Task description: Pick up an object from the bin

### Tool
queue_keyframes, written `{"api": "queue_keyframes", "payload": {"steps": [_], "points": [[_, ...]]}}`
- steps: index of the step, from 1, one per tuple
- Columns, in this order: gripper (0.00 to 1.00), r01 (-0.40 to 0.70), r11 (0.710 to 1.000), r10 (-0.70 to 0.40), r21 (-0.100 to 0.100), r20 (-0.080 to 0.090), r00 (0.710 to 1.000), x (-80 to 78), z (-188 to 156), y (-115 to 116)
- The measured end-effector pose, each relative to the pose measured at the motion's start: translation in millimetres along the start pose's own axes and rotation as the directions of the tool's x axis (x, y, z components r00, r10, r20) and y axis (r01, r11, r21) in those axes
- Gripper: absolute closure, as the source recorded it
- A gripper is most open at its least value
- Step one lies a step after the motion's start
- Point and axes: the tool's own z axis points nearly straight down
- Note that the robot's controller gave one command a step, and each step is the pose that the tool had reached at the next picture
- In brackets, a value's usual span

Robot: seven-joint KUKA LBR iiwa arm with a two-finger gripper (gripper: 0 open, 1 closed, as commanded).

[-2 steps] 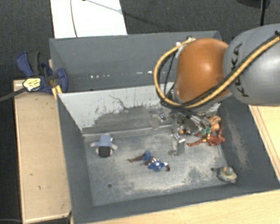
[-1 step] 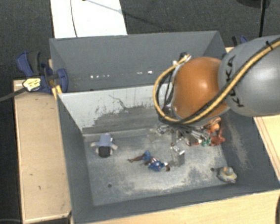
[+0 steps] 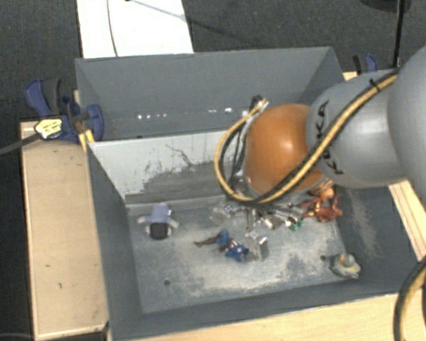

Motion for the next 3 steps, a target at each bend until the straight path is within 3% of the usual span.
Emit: {"api": "queue_keyframes", "payload": {"steps": [1,2,3], "points": [[1.00,0.318,0.948,-0.318,0.001,0.007,0.948,-22.7,-6.1,43.7],[1.00,0.318,0.948,-0.318,0.001,0.007,0.948,-22.7,-6.0,43.6],[1.00,0.342,0.940,-0.342,0.009,0.017,0.940,-30.3,-186.8,33.8]]}}
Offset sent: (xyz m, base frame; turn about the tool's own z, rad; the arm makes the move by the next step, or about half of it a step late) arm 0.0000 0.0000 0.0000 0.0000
